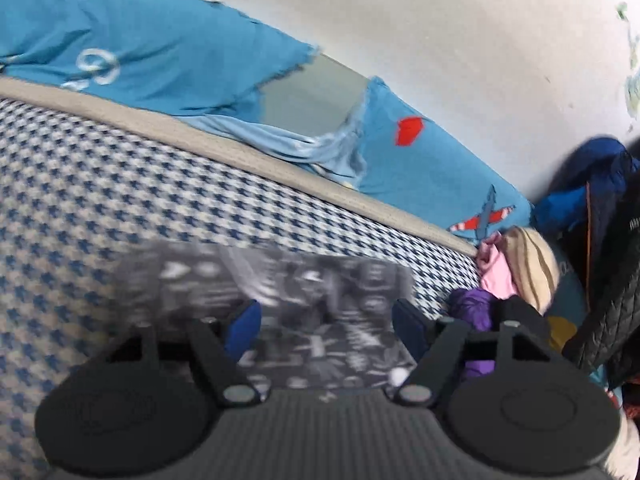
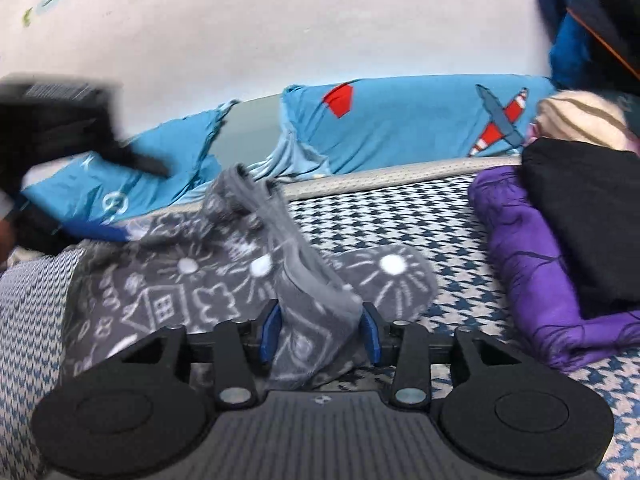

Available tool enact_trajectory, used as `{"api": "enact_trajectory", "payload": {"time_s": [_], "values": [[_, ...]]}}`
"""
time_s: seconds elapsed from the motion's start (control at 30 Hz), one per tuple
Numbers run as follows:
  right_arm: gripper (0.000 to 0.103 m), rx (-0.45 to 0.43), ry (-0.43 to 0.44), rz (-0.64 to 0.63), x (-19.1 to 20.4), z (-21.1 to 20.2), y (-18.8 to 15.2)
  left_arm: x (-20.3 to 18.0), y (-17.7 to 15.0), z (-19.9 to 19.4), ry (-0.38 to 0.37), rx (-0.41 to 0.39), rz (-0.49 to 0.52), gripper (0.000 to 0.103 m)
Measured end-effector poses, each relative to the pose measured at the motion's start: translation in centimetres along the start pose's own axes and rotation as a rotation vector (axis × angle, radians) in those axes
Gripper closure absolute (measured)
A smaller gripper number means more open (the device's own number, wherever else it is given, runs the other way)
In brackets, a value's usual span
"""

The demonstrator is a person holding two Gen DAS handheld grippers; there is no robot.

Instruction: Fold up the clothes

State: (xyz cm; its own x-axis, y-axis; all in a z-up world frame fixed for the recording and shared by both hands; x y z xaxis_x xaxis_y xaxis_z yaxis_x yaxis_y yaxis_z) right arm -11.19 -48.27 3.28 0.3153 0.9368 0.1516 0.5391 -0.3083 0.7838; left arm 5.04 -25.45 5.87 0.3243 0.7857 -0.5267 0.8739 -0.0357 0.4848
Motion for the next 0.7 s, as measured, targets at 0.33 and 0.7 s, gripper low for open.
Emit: {"api": "enact_trajectory", "payload": {"time_s": [0.33,0.7], "values": [[0.064,-0.111,-0.082,0.018,-0.9,-2.5,2.9,5.7,-0.8,-2.9,0.067,0.0,-0.043,0.028],[0.083,-0.138,0.146,-0.289,4.3,-2.6,5.0,7.6,-1.5,-1.1,0.07,-0.005,-0.024,0.027]]}}
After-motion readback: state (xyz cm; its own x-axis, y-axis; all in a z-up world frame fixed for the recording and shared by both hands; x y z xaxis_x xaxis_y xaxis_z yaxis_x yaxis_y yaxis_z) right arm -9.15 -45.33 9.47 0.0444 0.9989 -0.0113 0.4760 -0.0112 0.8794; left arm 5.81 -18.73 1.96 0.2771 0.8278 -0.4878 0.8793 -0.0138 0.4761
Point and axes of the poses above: each gripper's, at about its wrist camera, not at the fingertips, and z roughly the way its jaws point, x to its left, y to its top, the point moved 1 cm from there along z, roughly the way its jaws point, and after that the axes turned 8 degrees about x, right-handed, at the moved point
